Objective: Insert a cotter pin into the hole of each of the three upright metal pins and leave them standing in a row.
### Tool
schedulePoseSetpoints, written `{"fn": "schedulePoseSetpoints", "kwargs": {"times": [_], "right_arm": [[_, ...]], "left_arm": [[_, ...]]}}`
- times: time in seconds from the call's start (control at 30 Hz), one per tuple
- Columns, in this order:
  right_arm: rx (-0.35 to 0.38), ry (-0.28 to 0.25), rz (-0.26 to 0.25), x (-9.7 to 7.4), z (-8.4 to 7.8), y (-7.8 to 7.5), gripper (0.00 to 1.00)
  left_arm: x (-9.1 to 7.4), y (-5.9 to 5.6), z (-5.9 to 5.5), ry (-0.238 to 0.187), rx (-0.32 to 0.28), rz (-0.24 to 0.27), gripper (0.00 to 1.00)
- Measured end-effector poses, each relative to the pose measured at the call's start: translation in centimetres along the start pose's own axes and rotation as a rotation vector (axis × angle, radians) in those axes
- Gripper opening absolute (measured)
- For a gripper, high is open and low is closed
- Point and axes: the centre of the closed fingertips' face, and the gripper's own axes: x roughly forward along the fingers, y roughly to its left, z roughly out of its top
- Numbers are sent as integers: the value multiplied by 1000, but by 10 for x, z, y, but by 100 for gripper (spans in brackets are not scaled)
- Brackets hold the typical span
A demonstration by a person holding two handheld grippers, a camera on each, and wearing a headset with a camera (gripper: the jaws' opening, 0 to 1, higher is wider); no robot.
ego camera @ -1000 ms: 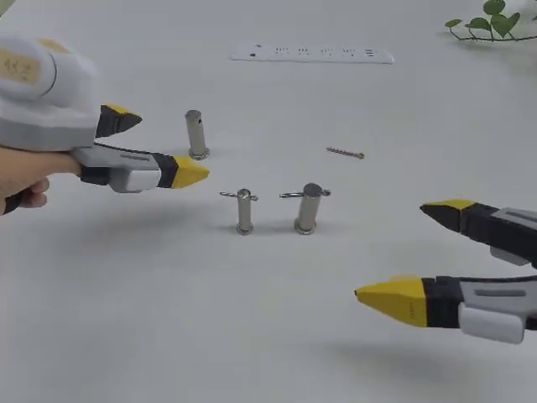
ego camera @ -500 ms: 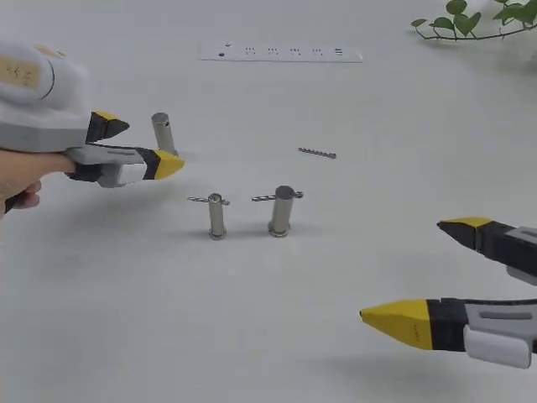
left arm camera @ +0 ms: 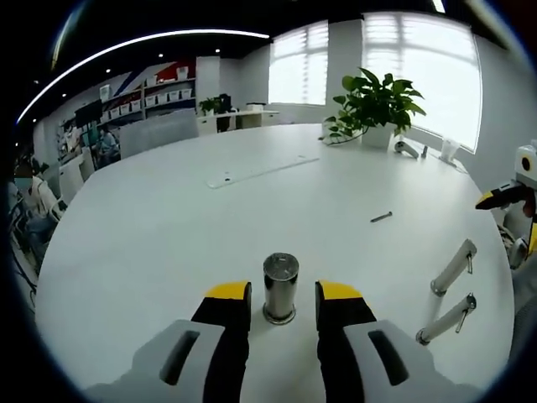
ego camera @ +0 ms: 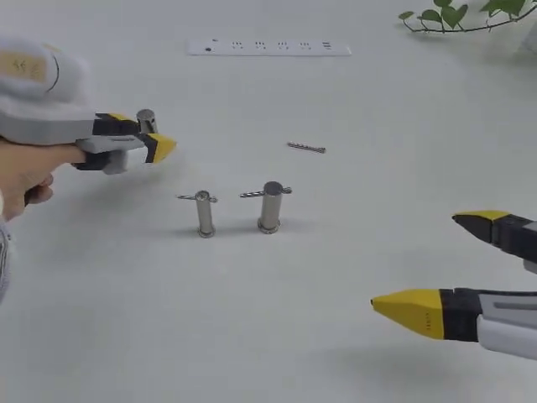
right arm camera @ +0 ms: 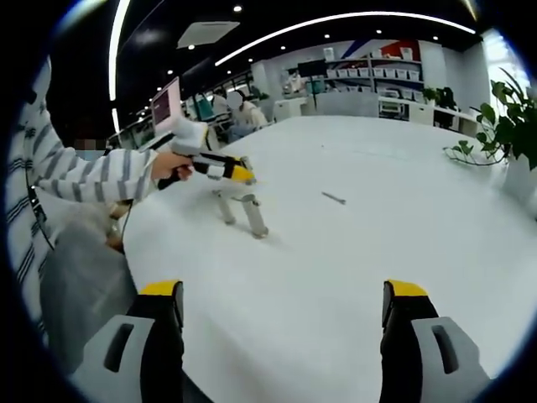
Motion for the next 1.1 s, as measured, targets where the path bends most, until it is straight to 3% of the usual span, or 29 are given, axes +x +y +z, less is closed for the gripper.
{"fn": "schedulePoseSetpoints", "kwargs": {"times": [0.2, 0.43, 0.7, 1.1], "right_arm": [[18, -3, -16, -1, 0, -3, 100], [12, -20, -24, -3, 2, -6, 96], [19, -28, -25, -4, 4, -8, 95], [15, -32, -15, -3, 5, -7, 94]], "left_arm": [[1, 1, 2, 5, 32, 19, 24], [1, 1, -4, 39, 53, 8, 12], [0, 1, -3, 46, 29, 10, 12], [-2, 0, -4, 65, 45, 28, 10]]}}
